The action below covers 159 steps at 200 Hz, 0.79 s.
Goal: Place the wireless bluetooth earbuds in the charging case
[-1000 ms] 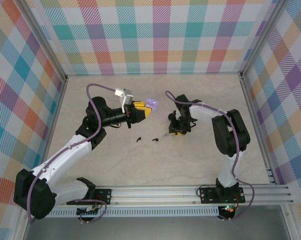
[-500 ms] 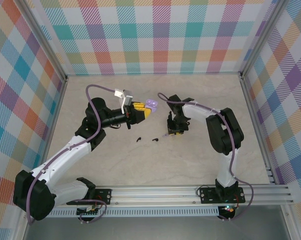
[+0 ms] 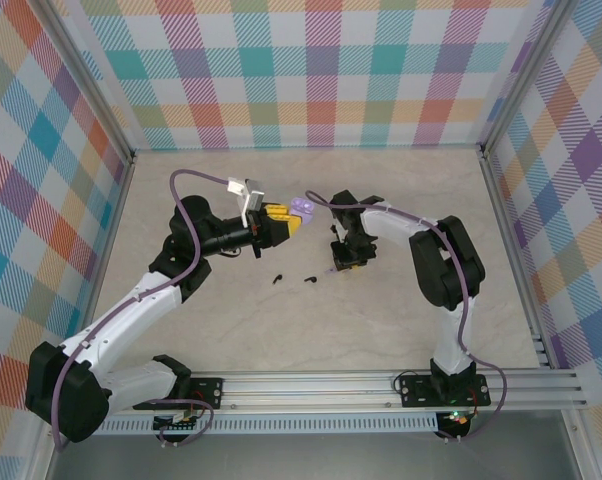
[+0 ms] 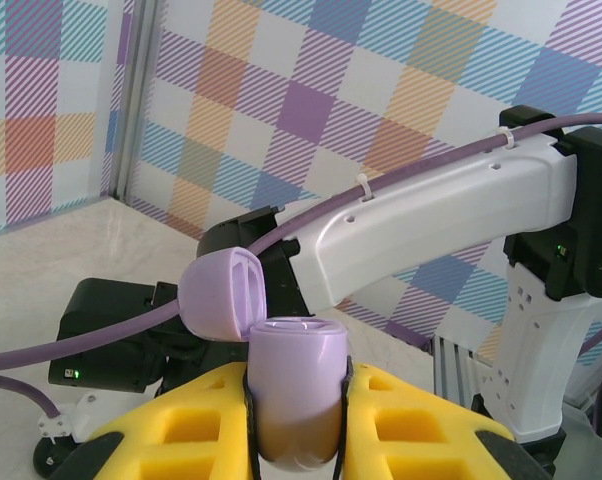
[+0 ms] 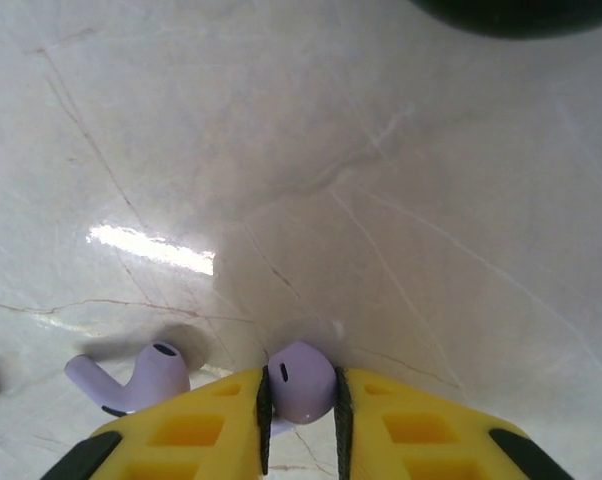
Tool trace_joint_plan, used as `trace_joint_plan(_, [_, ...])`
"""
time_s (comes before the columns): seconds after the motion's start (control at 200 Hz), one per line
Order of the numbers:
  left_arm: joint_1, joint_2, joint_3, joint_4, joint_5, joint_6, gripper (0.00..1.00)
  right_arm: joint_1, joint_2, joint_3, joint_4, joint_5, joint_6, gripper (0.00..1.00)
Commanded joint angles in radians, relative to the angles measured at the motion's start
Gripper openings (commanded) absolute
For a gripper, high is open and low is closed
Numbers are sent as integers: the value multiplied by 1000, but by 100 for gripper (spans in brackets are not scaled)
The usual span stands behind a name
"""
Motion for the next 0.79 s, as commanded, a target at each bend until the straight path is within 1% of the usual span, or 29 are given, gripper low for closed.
trace_joint_plan(0.0, [-8, -29, -16, 19, -1, 21, 7, 6, 14, 50, -42, 15, -43, 29])
trace_joint_plan(0.08, [-7, -31, -18, 17, -2, 22, 7, 6, 17, 65, -47, -12, -20, 31])
trace_joint_plan(0.16, [-7, -31, -17, 17, -4, 22, 7, 5, 15, 77, -50, -17, 29, 32])
trace_joint_plan(0.36, [-7, -35, -17, 14, -2, 24, 7, 2, 34, 109, -96, 21, 159, 32])
trace_joint_plan(0.42, [-7, -35, -16, 13, -2, 25, 7, 2, 37, 109, -108, 33, 187, 34])
trace_joint_plan(0.58, [-7, -36, -17, 12, -1, 26, 7, 3, 35, 105, -127, 23, 219, 37])
trace_joint_plan(0.79, [-7, -32, -17, 19, 2, 23, 7, 4, 49, 104, -117, 1, 247, 36])
